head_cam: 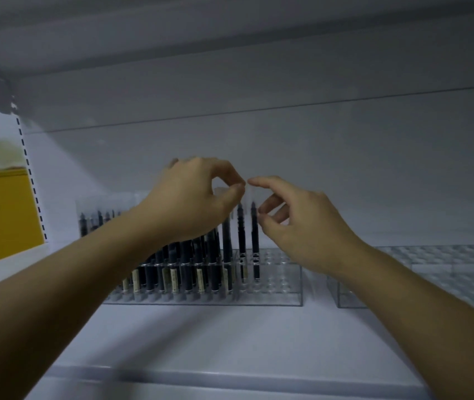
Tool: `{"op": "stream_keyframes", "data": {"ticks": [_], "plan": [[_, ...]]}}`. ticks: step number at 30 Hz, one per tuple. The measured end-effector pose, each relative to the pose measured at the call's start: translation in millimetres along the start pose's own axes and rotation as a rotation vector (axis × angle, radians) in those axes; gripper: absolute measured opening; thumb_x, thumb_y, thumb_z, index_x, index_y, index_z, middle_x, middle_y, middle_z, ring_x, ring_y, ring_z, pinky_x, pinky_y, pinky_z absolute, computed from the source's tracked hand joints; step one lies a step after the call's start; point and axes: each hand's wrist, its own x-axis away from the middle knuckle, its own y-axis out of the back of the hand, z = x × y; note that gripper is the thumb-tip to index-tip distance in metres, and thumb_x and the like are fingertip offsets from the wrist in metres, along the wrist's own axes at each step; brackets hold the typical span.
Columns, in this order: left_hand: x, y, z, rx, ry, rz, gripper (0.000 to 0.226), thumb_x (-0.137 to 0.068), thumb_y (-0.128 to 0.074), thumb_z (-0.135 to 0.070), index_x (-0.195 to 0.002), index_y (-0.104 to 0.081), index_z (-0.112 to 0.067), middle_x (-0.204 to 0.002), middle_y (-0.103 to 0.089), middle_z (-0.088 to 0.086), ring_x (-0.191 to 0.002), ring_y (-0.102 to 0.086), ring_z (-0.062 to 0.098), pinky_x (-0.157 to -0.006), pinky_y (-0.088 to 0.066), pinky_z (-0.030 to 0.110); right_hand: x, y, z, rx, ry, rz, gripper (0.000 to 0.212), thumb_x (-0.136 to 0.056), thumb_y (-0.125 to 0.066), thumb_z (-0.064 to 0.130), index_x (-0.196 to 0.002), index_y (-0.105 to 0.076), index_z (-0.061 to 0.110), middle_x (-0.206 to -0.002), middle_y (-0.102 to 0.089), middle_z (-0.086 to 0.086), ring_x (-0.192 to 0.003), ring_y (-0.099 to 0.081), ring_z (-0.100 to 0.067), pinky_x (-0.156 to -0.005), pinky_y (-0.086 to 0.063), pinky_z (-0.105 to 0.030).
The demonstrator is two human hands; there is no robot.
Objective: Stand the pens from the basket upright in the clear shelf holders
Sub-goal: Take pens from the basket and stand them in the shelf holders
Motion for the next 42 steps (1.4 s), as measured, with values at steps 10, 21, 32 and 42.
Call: {"op": "stream_keyframes", "data": {"ticks": [10, 21, 32, 42], "plan": [[28.9, 11.4, -3.2, -0.182, -0.09, 0.031, 0.053, -0.09, -0.048, -0.049, -0.142, -0.037, -0.039, -0.148, -0.04, -0.014, -0.144, -0.02, 0.009, -0.118, 0.006, 0.055, 20.9, 8.7, 29.2, 0.154, -0.028, 0.061, 0.086, -0.086, -0.065, 0.044, -0.151, -0.008, 0.042, -0.152, -0.029, 0.011, -0.138, -0.029, -0.012, -0.112, -0.031, -0.035], [120.2, 17.2, -36.2, -0.126, -0.319, -0.015, 0.057, -0.09, -0.053, -0.046, -0.143, -0.042, -0.028, -0.149, -0.041, -0.01, -0.143, -0.025, 0.007, -0.121, -0.001, 0.033, 123.2, 24.0, 72.7, 0.258, -0.085, 0.055, 0.081, -0.083, -0.061, 0.057, -0.149, -0.014, 0.046, -0.157, -0.012, 0.02, -0.144, -0.006, -0.002, -0.116, -0.009, -0.027], [258.6, -57.1, -59.3, 0.107, -0.214, -0.034, 0.047, -0.088, -0.055, -0.043, -0.126, -0.06, -0.018, -0.125, -0.062, -0.003, -0.113, -0.054, 0.017, -0.089, -0.035, 0.029, 263.9, -10.8, 79.8, 0.31, -0.146, 0.062, 0.072, -0.082, -0.06, 0.048, -0.147, -0.032, 0.031, -0.149, -0.037, 0.005, -0.136, -0.031, -0.016, -0.109, -0.028, -0.033], [346.8, -173.1, -83.8, 0.312, 0.097, 0.382, 0.056, -0.086, -0.062, -0.048, -0.136, -0.051, -0.026, -0.133, -0.056, -0.007, -0.126, -0.046, 0.017, -0.102, -0.031, 0.031, 373.0, -82.1, 23.0, 0.249, -0.51, 0.435, 0.074, -0.086, -0.062, 0.049, -0.15, -0.029, 0.03, -0.156, -0.023, 0.007, -0.142, -0.019, -0.015, -0.114, -0.021, -0.033]]}}
